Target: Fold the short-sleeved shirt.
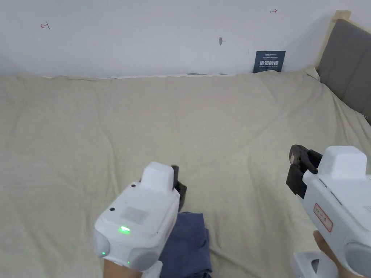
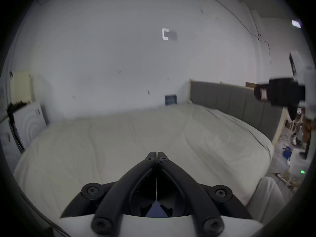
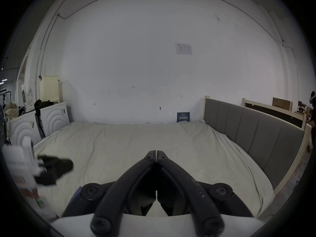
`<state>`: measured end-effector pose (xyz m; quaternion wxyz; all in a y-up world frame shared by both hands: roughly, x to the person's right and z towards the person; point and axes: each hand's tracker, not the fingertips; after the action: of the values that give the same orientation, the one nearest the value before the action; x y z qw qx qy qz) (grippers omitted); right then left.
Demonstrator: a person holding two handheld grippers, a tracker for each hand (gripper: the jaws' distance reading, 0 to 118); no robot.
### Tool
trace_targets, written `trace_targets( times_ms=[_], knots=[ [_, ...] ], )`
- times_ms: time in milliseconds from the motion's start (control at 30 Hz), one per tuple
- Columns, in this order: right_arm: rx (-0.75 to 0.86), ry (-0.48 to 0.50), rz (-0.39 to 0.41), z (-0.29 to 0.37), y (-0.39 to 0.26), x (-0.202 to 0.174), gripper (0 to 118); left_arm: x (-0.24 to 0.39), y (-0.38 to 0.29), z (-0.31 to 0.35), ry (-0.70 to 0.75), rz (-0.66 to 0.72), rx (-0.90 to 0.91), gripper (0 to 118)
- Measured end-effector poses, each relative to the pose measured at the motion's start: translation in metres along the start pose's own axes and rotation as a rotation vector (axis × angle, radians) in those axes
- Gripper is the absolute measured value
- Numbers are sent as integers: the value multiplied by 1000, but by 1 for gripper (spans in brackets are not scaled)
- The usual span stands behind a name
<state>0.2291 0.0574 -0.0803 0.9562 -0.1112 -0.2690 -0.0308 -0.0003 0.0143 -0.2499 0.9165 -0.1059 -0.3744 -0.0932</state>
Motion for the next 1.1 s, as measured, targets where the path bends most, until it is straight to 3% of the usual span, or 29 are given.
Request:
trace_targets(
  times_ms=[200,400,933,1100],
  knots=[
    [60,-18,42,7,13,-20,2,-55,39,32,135,3,144,0],
    [105,-41,78,10,18,-34,2,-103,35,54,303,-30,205,0],
    [115,-13,89,5,16,-52,2,-147,12,68,379,85,181,0],
    [34,71,28,-17,-21,-73,2,-152,7,66,371,111,173,0]
  ],
)
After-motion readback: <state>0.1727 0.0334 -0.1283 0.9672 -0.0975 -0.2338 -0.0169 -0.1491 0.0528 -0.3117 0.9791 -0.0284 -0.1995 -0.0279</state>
